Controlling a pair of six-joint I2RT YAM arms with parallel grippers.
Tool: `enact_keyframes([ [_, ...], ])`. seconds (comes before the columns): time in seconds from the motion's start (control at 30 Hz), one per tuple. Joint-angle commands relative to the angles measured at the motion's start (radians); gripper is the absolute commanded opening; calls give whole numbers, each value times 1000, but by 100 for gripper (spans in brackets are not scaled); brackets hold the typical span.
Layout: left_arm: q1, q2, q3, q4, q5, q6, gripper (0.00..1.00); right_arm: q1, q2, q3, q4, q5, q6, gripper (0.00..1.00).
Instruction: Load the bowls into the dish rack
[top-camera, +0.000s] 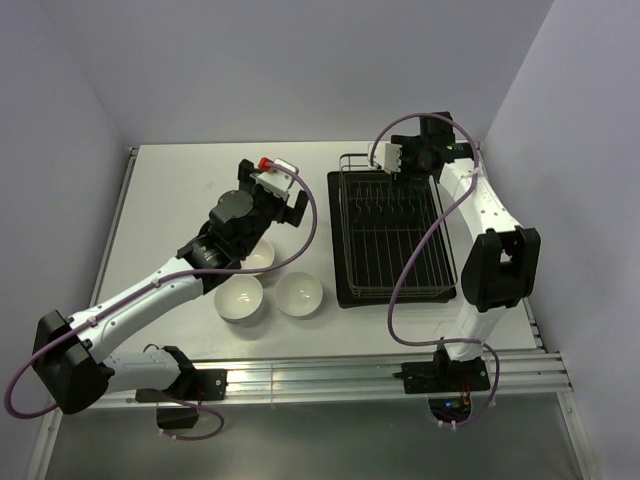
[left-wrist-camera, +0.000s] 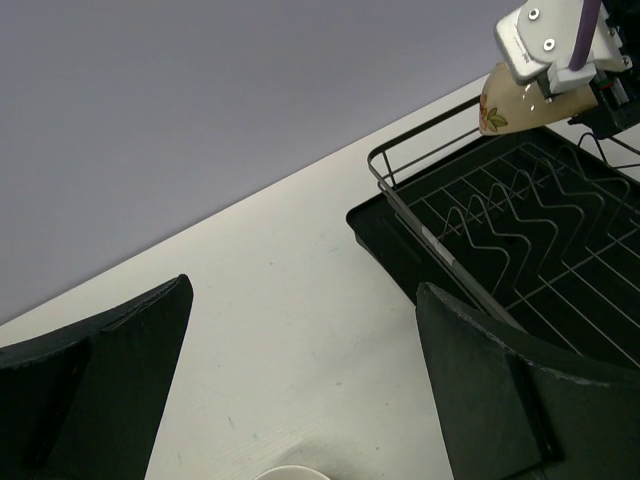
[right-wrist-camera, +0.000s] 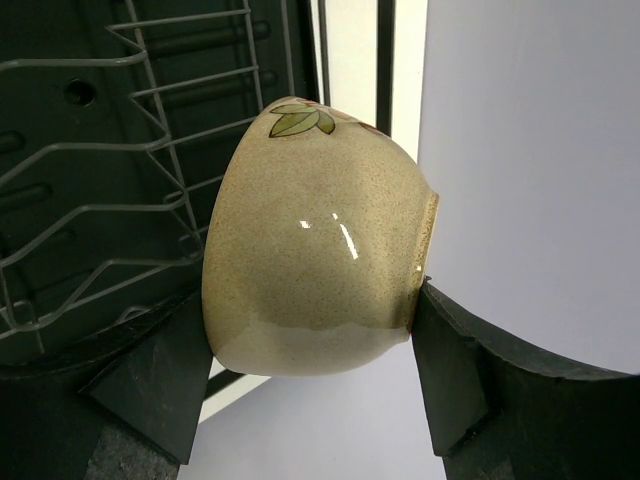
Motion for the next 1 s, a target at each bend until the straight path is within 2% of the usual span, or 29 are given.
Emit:
enact_keyframes([
  [0.0, 8, -4, 52, 18, 13, -20, 99, -11, 3, 18, 104, 1, -28, 0],
  [0.97, 19, 30, 71, -11, 26, -14, 99, -17, 86, -14, 78, 5, -50, 0],
])
